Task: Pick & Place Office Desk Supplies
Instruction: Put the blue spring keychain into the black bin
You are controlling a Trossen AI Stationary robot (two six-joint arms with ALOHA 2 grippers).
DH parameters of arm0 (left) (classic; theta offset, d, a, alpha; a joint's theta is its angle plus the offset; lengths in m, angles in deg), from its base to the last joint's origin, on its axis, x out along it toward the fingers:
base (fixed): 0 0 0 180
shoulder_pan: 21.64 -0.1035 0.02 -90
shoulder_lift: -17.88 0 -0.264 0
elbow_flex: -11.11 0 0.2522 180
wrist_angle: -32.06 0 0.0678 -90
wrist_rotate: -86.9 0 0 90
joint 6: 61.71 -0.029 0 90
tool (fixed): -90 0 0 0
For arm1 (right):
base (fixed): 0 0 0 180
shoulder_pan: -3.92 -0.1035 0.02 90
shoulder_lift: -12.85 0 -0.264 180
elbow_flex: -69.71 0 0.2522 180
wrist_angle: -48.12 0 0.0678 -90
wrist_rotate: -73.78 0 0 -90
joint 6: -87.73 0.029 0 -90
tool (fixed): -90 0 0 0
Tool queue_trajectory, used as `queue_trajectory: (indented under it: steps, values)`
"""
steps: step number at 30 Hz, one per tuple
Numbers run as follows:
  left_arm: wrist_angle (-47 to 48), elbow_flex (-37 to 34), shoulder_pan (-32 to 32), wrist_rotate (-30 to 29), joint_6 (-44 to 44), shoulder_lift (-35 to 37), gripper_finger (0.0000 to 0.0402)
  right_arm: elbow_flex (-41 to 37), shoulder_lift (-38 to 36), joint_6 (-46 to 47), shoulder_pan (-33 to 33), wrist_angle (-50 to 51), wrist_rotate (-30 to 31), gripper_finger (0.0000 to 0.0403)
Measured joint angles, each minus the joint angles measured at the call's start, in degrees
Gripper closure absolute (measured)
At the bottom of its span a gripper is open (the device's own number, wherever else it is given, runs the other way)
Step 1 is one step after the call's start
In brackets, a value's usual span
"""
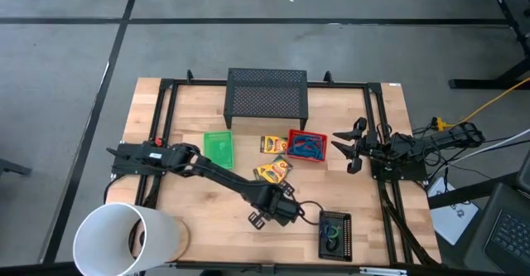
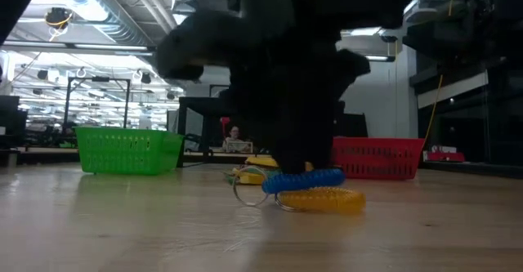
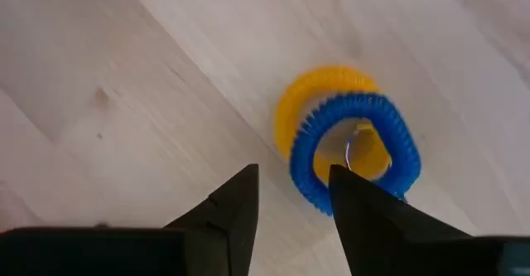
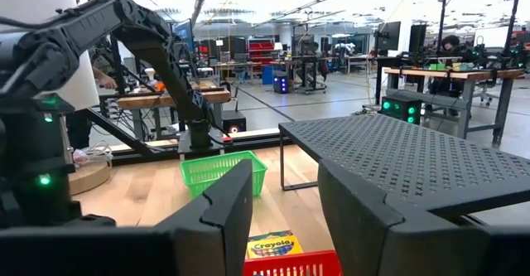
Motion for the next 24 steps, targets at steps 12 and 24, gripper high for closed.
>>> queue_trajectory:
  steps: [12, 24]
  values:
    - [0.57, 0.04, 0.08, 0.16, -0.81, 0.27, 0.0358, 0.02, 0.0, 0.04, 0.0, 0.0, 0.2, 0.0264]
    - [1.04, 0.04, 0.02, -0.72, -0.39, 0.07, 0.0374, 0.02, 0.0, 0.04, 0.0, 0.0, 0.18, 0.0264]
